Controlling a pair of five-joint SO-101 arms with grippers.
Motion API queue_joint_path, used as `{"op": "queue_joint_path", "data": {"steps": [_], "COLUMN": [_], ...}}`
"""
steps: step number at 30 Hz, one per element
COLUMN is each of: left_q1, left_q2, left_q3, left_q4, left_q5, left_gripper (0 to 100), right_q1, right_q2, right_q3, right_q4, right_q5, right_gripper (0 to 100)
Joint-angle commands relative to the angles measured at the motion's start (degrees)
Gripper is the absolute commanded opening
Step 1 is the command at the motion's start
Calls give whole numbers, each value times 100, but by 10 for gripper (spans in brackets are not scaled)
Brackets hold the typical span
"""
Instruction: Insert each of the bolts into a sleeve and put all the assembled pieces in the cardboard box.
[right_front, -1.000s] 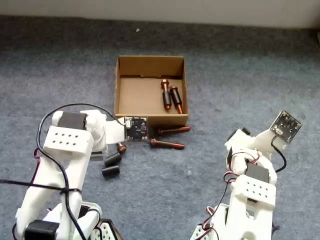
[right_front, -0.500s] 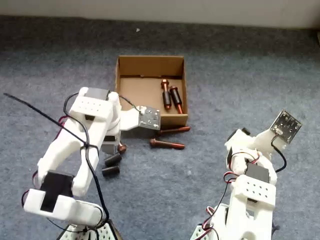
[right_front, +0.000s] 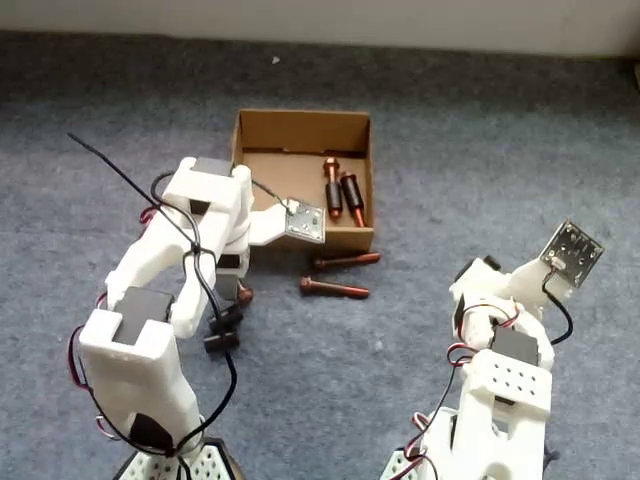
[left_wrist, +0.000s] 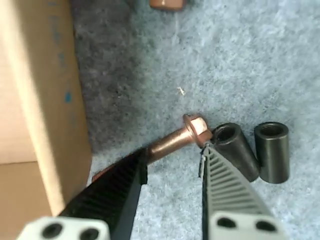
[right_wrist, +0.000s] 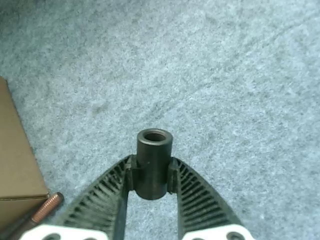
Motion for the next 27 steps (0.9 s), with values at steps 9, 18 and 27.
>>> {"op": "queue_joint_path", "data": {"steps": [9, 18, 27], "left_q1": [822, 1473, 1543], "left_q2": [251, 251, 198], "left_q3": [-347, -338, -576], "left_q4": [-9, 35, 123], "left_q5": [246, 624, 1864], "left_gripper": [171, 52, 105], "right_q1": [-295, -286, -295], "right_q2": [-163, -180, -180], "right_q3": [-57, -57, -57], "right_q4": [-127, -127, -127], "right_q5": [220, 237, 237], "right_gripper": [4, 4, 4]}}
